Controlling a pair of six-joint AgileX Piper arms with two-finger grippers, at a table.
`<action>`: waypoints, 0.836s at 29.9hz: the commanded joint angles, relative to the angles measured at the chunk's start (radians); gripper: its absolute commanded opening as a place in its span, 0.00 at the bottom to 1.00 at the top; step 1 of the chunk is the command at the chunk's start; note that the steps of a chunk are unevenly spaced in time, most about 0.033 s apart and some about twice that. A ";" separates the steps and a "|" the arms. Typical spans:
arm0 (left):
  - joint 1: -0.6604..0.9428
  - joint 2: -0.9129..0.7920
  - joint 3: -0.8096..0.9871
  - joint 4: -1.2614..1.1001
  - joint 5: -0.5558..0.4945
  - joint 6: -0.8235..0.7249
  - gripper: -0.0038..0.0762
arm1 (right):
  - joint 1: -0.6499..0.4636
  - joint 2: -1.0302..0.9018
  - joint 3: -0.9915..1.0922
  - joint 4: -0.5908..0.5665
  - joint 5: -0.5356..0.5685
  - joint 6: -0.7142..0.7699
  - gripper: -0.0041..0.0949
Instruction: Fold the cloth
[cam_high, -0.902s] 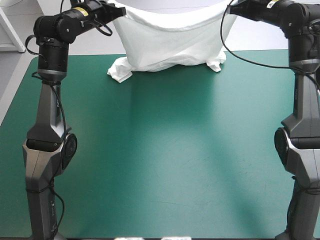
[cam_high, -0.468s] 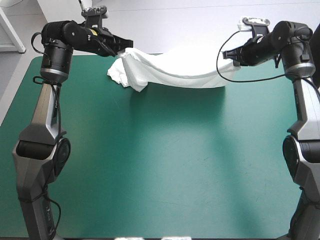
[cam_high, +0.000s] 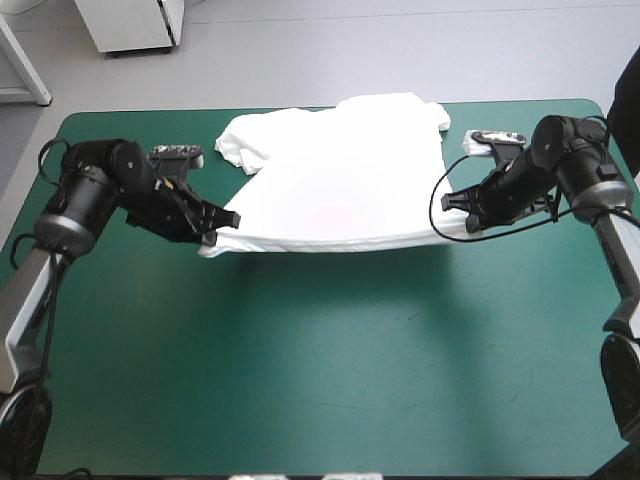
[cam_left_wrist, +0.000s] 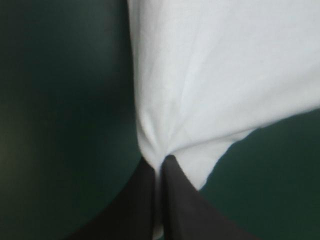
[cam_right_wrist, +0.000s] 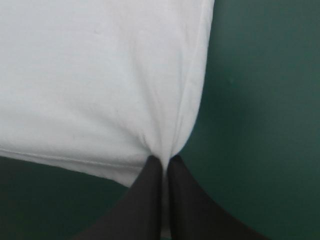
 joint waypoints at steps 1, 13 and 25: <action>-0.026 -0.130 0.119 0.002 0.017 0.000 0.04 | 0.042 -0.111 0.090 -0.040 0.006 0.008 0.03; -0.197 -0.258 0.463 0.064 -0.004 -0.066 0.04 | 0.149 -0.301 0.460 -0.122 0.006 0.041 0.03; -0.282 -0.385 0.635 0.058 0.003 -0.166 0.04 | 0.150 -0.473 0.728 -0.110 0.004 0.042 0.03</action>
